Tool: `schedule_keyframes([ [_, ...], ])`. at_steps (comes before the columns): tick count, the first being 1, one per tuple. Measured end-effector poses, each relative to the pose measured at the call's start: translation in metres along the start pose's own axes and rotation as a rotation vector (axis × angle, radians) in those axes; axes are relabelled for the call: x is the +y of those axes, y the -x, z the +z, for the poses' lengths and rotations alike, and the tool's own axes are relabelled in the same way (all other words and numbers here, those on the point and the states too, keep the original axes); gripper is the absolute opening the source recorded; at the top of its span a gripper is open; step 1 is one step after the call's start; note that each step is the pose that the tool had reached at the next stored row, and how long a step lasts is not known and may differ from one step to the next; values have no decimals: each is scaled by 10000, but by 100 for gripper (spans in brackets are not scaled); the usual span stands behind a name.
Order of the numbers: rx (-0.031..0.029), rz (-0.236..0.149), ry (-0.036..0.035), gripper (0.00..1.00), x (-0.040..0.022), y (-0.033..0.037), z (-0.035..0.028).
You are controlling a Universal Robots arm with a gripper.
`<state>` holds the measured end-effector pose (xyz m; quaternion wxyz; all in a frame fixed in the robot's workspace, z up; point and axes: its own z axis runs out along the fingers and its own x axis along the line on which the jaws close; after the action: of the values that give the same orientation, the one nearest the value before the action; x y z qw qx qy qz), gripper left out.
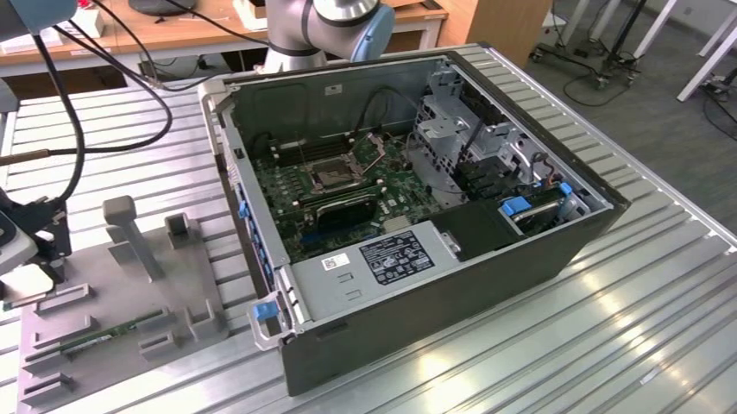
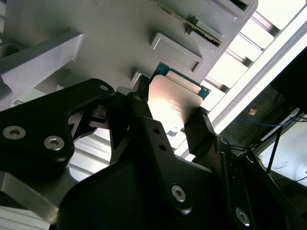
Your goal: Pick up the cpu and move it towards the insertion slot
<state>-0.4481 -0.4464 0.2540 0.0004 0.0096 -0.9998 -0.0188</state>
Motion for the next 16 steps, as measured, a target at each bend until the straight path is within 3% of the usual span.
schedule_keyframes([
  [8, 1, 0, -1, 55, 1, 0, -17],
  [16, 2, 0, -1, 55, 3, 0, -77],
])
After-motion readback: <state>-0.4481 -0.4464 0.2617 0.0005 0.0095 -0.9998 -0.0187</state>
